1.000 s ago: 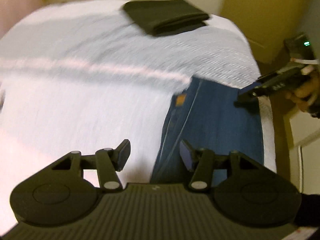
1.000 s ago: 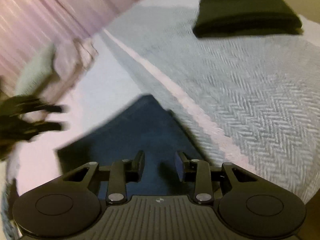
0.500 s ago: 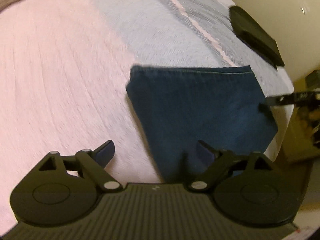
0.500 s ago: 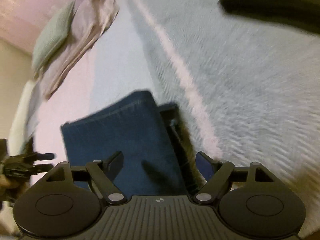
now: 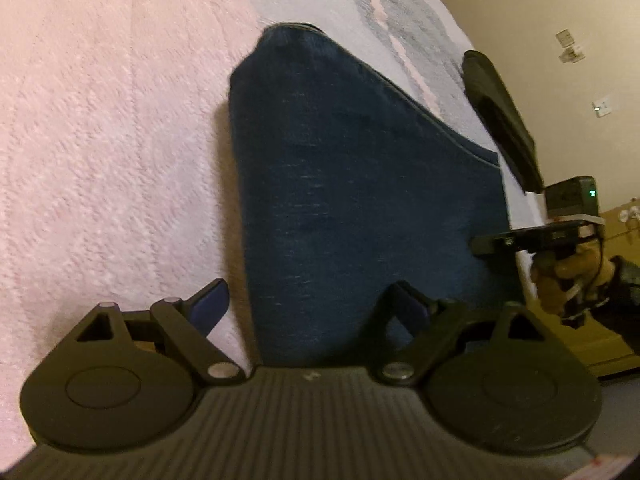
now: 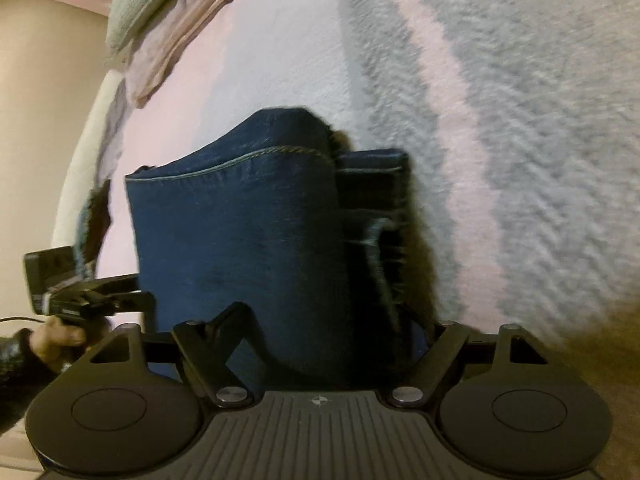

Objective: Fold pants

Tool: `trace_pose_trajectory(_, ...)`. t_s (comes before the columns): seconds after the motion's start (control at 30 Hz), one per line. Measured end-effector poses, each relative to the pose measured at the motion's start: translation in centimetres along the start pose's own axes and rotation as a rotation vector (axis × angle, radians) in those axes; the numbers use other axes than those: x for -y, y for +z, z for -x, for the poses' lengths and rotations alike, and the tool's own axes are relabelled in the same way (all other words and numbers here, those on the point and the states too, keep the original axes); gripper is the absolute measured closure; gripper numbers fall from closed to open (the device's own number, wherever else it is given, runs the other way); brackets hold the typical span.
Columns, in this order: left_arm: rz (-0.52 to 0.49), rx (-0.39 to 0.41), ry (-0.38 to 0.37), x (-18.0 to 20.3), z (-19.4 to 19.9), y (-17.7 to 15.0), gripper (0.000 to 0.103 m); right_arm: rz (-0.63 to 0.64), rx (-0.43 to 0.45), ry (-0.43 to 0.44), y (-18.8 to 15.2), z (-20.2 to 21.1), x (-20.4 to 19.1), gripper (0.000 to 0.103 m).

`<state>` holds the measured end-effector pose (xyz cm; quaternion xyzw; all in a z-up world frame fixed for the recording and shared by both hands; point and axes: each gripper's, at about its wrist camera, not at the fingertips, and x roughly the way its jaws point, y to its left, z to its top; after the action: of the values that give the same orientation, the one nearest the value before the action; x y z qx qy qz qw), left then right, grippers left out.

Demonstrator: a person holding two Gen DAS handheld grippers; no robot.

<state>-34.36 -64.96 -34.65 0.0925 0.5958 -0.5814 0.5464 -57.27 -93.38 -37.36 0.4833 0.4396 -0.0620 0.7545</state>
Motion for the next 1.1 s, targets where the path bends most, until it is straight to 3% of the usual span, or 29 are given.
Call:
trace_pose_trajectory(0.03, 0.001, -0.009, -0.019, 0.0, -0.1, 0.1, 0.034, -0.005, 0.000, 0.007, 0.0, 0.0, -0.1, 0.031)
trace_pose_trajectory(0.23, -0.002, -0.010, -0.013, -0.1, -0.4, 0.6, 0.062, -0.058, 0.040, 0.016, -0.4, 0.7, 0.1, 0.047)
trace_pose_trajectory(0.37, -0.042, 0.013, -0.013, 0.4, 0.2, 0.7, 0.071, -0.053, 0.080, 0.029, -0.9, 2.5, -1.0, 0.079)
trace_pose_trajectory(0.4, -0.055, 0.015, -0.011, 0.6, 0.3, 0.7, 0.071, -0.038, 0.086, 0.023, -1.1, 2.9, -1.3, 0.079)
trace_pose_trajectory(0.47, -0.053, 0.008, -0.014, 0.4, 0.0, 0.8, 0.071, -0.017, 0.088, 0.001, -1.2, 2.8, -1.5, 0.077)
trace_pose_trajectory(0.53, -0.051, 0.003, -0.021, 0.1, -0.5, 1.0, 0.071, 0.003, 0.089, -0.018, -1.0, 2.3, -0.9, 0.065)
trace_pose_trajectory(0.6, -0.048, 0.001, -0.030, -0.2, -0.8, 1.0, 0.071, 0.017, 0.093, -0.017, -0.9, 1.6, 0.1, 0.045)
trace_pose_trajectory(0.7, -0.048, 0.000, -0.042, -0.7, -0.6, 0.9, 0.070, 0.023, 0.092, 0.007, -0.6, 0.8, 0.7, 0.035)
trace_pose_trajectory(0.77, -0.044, 0.002, -0.047, -0.9, -0.8, 0.8, 0.070, 0.021, 0.093, 0.026, -0.5, -0.1, 0.4, 0.034)
trace_pose_trajectory(0.9, -0.039, 0.009, -0.041, -0.5, -0.2, 0.8, 0.071, -0.010, 0.079, 0.074, -0.1, -0.5, -1.2, 0.072)
trace_pose_trajectory(0.97, -0.064, 0.005, -0.025, 0.7, 0.3, 1.0, 0.073, -0.010, 0.092, 0.083, -0.5, 1.0, -1.9, 0.080)
trace_pose_trajectory(1.1, -0.100, 0.003, -0.013, 3.1, 1.6, 2.3, 0.075, -0.017, 0.128, 0.066, -0.8, 3.4, -3.9, 0.083)
